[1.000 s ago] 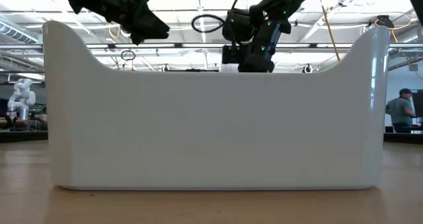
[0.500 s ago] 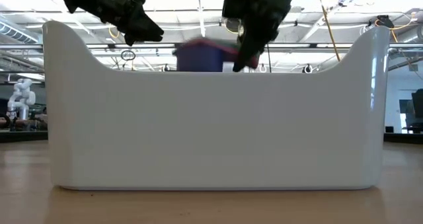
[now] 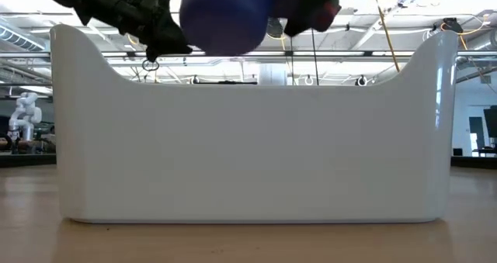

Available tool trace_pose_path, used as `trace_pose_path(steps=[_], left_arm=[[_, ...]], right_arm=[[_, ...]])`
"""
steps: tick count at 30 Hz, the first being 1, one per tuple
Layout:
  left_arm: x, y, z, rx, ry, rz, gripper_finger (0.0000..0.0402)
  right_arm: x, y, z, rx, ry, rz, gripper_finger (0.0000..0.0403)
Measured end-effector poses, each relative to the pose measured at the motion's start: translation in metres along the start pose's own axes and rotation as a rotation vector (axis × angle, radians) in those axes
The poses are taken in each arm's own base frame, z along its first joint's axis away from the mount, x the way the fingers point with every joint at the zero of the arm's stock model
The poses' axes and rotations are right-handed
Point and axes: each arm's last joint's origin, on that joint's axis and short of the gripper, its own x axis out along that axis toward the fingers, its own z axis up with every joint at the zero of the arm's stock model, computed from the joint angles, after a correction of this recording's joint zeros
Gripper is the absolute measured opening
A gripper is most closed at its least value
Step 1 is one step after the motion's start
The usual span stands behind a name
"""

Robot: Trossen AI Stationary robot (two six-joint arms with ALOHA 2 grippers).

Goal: Nest measuring cups in basket
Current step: Put the nested measuring cups into the white bin

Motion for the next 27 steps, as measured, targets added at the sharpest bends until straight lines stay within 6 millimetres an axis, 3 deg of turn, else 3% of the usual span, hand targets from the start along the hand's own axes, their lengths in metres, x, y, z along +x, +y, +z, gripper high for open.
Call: trace_pose_path(steps=[10,19,27], left_arm=[[0.008,-0.01,-0.02,-0.113,-0.015,-0.031,0.0152],[0.009,-0.023,-0.016,-0.097,-0.054,-0.068,0.0152],[0.008,-0.024,-0.014,-0.094,-0.076,-0.077,0.0152]], right_arm=[[0.01,0.039,-0.009,0.026,-0.017,0.052,0.0128],[0.054,0.033,-0.032,0.087,-0.018,0.084,0.0128],[0.065,0.028,-0.042,0.084,0.024,0.058,0.0131]])
